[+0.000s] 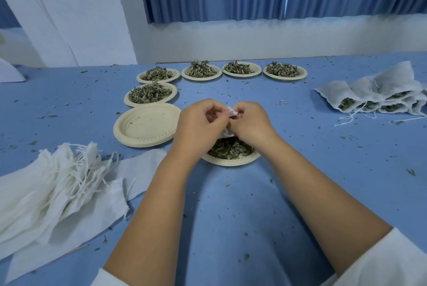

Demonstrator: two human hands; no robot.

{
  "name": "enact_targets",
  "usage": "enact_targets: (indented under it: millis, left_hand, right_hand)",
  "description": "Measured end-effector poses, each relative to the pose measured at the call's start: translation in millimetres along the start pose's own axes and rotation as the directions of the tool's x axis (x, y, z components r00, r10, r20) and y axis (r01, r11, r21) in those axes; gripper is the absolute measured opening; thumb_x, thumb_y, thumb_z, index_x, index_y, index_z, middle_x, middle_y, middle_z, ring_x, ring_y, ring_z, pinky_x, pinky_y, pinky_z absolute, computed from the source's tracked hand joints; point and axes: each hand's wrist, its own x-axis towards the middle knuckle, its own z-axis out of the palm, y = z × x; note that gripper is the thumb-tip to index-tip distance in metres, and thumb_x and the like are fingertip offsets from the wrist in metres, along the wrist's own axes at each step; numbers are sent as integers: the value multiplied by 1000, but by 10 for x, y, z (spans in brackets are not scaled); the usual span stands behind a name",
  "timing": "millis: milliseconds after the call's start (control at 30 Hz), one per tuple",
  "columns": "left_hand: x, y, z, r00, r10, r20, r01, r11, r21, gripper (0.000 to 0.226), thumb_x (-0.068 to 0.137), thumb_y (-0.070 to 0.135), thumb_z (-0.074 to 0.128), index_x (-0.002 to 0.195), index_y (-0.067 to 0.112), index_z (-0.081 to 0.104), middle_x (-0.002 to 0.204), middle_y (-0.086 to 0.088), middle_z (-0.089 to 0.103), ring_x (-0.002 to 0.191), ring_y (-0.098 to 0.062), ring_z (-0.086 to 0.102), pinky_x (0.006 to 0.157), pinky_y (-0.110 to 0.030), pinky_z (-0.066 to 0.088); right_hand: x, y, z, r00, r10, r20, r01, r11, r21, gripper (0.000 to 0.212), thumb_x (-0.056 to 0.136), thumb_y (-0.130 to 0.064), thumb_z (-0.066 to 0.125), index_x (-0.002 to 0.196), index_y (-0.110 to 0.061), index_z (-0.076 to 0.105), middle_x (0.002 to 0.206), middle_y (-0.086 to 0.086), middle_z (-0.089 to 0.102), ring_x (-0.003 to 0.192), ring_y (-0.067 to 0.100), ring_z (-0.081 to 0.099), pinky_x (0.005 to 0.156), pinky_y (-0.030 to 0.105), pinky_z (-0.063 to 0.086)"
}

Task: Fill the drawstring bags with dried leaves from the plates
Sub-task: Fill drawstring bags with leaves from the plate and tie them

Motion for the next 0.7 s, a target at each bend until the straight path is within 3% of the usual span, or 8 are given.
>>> enact_targets:
  millis: [67, 133, 233, 400, 467, 533, 633, 700]
  left_hand:
    - [7, -6, 0, 999, -28, -44, 28, 1000, 12, 16, 87, 17, 67, 76, 28, 68, 64, 10, 69, 60, 1, 64, 61, -11, 47]
    - [34, -28, -26, 990, -78, -119, 80, 997, 13, 13, 88, 15, 65, 78, 23, 68, 68, 10, 67, 59, 3, 62, 63, -14, 49]
    - [60, -38, -67, 969, -162, -189, 156, 987, -50, 9, 88, 14, 63, 83, 18, 69, 75, 5, 68, 72, -11, 67, 76, -35, 57]
    - [55, -23, -75, 961, -181, -207, 176, 983, -45, 8, 89, 16, 62, 86, 18, 69, 79, 2, 70, 77, -15, 69, 80, -37, 57]
    - [59, -28, -66, 966, -166, -200, 165, 986, -22, 8, 89, 16, 62, 85, 20, 69, 79, 3, 70, 77, -14, 68, 78, -33, 56]
    - [62, -33, -56, 975, -142, -172, 141, 990, -22, 10, 89, 14, 63, 85, 21, 68, 76, 5, 69, 75, -12, 68, 73, -27, 55]
    - [50, -27, -34, 990, -86, -115, 85, 996, -14, 9, 91, 13, 63, 89, 18, 69, 76, 5, 68, 69, -6, 66, 66, -17, 50]
    - [52, -32, -33, 988, -69, -137, 72, 997, 15, 8, 92, 14, 62, 92, 18, 69, 83, 2, 69, 76, -11, 66, 70, -21, 51]
  right_hand:
    - [1, 17, -3, 1000, -16, 1, 16, 1000, -23, 29, 78, -19, 73, 61, -21, 50, 55, -8, 46, 50, 6, 40, 44, 15, 29]
    - [-2, -5, -31, 998, 6, 67, -13, 994, 111, 24, 75, -22, 79, 68, -20, 56, 64, -4, 56, 53, 6, 46, 50, 19, 34]
    - [-3, -62, -94, 998, -26, 53, 14, 977, 213, 27, 72, -31, 83, 80, -21, 60, 70, -2, 56, 51, 4, 46, 51, 21, 33]
    - [-52, -116, -165, 946, -323, -25, 322, 946, -28, 6, 83, -27, 68, 77, -28, 65, 47, -12, 47, 47, 4, 45, 53, 24, 37]
    - [-78, -120, -168, 939, -331, 96, 344, 911, -229, 16, 87, -27, 56, 85, -30, 71, 52, -20, 55, 53, 3, 49, 54, 26, 40]
    - [-92, -118, -156, 933, -273, 233, 344, 864, -367, 28, 91, -26, 44, 85, -22, 71, 62, -11, 60, 62, 7, 53, 59, 32, 45]
    - [-105, -99, -128, 923, -207, 325, 325, 870, -369, 38, 93, -23, 39, 57, -22, 51, 59, -4, 50, 65, 18, 50, 64, 38, 44]
    - [-86, -91, -137, 926, -232, 298, 325, 892, -316, 35, 92, -23, 40, 61, -22, 57, 55, -4, 50, 62, 18, 51, 63, 36, 45]
